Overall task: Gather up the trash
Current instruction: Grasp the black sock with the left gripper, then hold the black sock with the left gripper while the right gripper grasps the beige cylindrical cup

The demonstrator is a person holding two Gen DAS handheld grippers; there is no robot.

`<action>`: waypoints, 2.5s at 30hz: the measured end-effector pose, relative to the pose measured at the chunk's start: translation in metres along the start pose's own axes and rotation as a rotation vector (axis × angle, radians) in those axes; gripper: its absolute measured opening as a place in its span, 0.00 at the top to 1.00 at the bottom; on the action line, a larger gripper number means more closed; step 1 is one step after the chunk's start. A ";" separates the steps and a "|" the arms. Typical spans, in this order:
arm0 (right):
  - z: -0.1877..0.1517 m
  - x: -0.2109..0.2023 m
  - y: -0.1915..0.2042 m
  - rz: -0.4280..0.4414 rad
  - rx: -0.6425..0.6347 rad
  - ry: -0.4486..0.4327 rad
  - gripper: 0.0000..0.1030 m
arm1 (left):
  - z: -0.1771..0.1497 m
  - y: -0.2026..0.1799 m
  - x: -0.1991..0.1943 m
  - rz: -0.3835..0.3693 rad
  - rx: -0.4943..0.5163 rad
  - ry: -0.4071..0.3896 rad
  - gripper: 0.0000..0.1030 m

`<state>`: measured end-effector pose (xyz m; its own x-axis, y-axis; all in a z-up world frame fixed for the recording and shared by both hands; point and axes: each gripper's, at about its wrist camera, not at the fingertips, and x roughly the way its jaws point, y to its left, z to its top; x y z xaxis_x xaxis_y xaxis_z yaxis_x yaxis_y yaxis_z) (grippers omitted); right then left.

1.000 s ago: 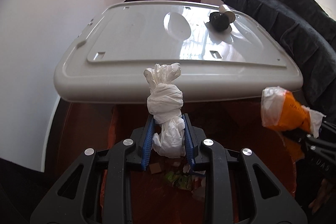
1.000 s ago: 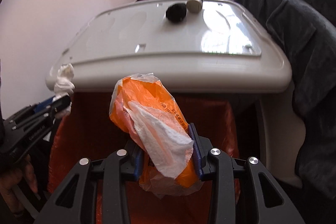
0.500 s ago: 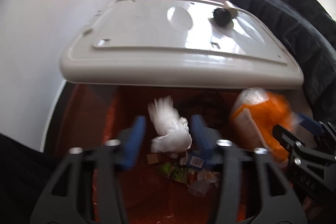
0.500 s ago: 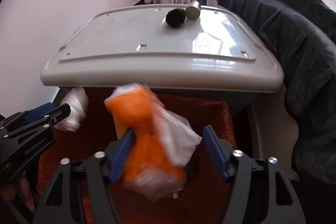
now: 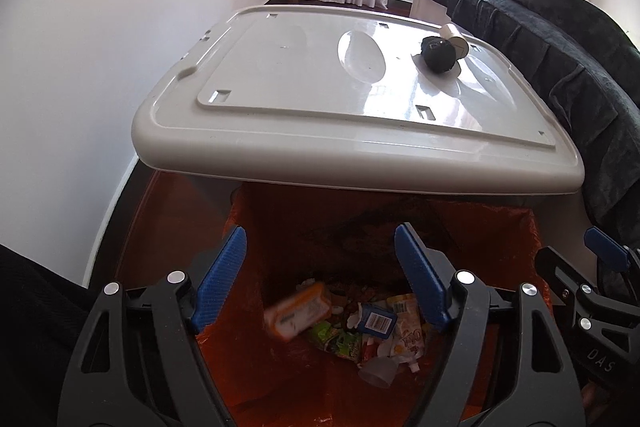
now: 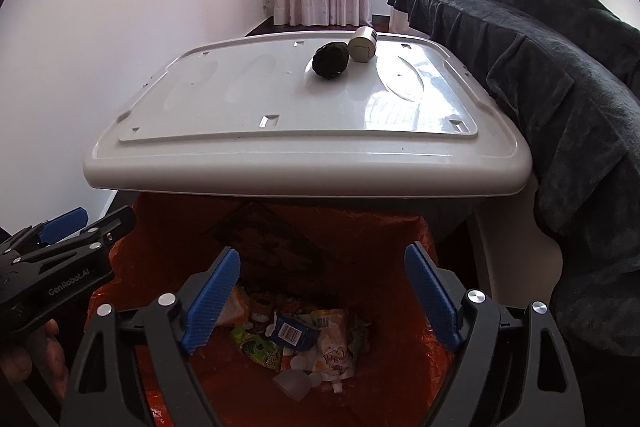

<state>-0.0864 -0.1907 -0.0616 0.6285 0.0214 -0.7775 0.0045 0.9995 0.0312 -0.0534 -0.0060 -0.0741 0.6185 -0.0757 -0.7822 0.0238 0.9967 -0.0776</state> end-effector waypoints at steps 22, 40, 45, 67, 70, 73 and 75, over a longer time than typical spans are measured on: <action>0.094 -0.041 -0.034 -0.090 0.000 -0.250 0.14 | 0.071 -0.062 0.042 -0.073 0.075 -0.025 0.27; 0.124 -0.026 -0.089 -0.110 0.091 -0.289 0.05 | 0.206 -0.174 0.185 -0.077 0.175 -0.049 0.16; 0.125 -0.030 -0.085 -0.087 0.080 -0.301 0.05 | 0.218 -0.181 0.215 -0.043 0.182 -0.029 0.16; 0.204 0.017 -0.076 -0.069 0.059 -0.283 0.05 | 0.191 -0.083 0.129 -0.127 0.055 -0.048 0.59; 0.241 0.058 -0.073 -0.089 0.058 -0.268 0.05 | 0.178 -0.061 0.109 -0.102 0.050 -0.076 0.59; 0.270 0.108 -0.066 -0.077 0.071 -0.226 0.05 | 0.165 -0.038 0.093 -0.076 0.037 -0.097 0.59; 0.283 0.143 -0.060 -0.083 0.069 -0.189 0.05 | 0.159 -0.025 0.090 -0.074 0.020 -0.092 0.59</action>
<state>0.2237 -0.2537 0.0034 0.7584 -0.0723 -0.6477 0.1117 0.9935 0.0200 0.1260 -0.0334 -0.0444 0.6839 -0.1470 -0.7146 0.0875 0.9889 -0.1198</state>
